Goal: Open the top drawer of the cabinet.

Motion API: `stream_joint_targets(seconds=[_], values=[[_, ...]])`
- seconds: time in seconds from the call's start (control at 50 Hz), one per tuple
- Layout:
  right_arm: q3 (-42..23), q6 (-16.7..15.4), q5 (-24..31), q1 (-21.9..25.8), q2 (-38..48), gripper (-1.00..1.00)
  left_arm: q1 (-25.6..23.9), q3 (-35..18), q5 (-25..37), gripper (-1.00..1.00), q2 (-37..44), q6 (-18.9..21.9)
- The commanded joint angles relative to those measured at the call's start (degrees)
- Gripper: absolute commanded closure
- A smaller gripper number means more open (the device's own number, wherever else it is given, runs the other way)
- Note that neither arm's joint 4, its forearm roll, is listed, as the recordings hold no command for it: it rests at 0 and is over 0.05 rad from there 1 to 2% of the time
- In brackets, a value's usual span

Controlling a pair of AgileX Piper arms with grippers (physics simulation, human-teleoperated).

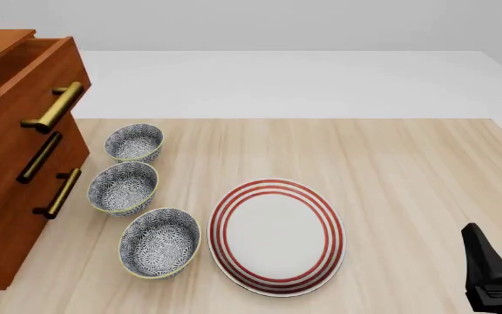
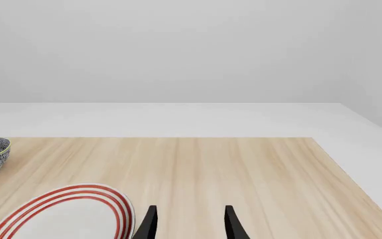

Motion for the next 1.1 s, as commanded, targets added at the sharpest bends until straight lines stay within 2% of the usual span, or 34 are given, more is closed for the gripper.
stream_joint_targets(seconds=[0.02,0.04,0.08,0.14,0.2,0.32,0.34,0.56,0.74,1.1], values=[[0.0,0.0,0.0,0.0,0.0,-1.00,0.0,-3.9,5.7,-1.00,1.3,-7.8],[0.0,0.0,0.0,0.0,0.0,-1.00,-0.3,-3.2,6.0,-1.00,1.4,-9.6],[0.0,0.0,0.0,0.0,0.0,-1.00,0.8,0.3,4.4,-1.00,1.3,-9.2],[0.0,0.0,0.0,0.0,0.0,-1.00,-0.5,1.4,5.0,-1.00,1.1,-11.5],[0.0,0.0,0.0,0.0,0.0,-1.00,-0.3,2.6,4.3,-1.00,1.6,-12.1],[0.0,0.0,0.0,0.0,0.0,-1.00,0.4,2.2,3.8,-1.00,3.3,-13.8],[0.0,0.0,0.0,0.0,0.0,-1.00,0.5,2.0,3.9,-1.00,4.0,-15.2],[0.0,0.0,0.0,0.0,0.0,-1.00,1.4,-1.4,2.7,-1.00,8.7,-15.2],[0.0,0.0,0.0,0.0,0.0,-1.00,3.1,-4.0,1.2,-1.00,13.5,-17.4],[0.0,0.0,0.0,0.0,0.0,-1.00,5.6,-4.4,-0.6,-1.00,17.9,-17.1]])
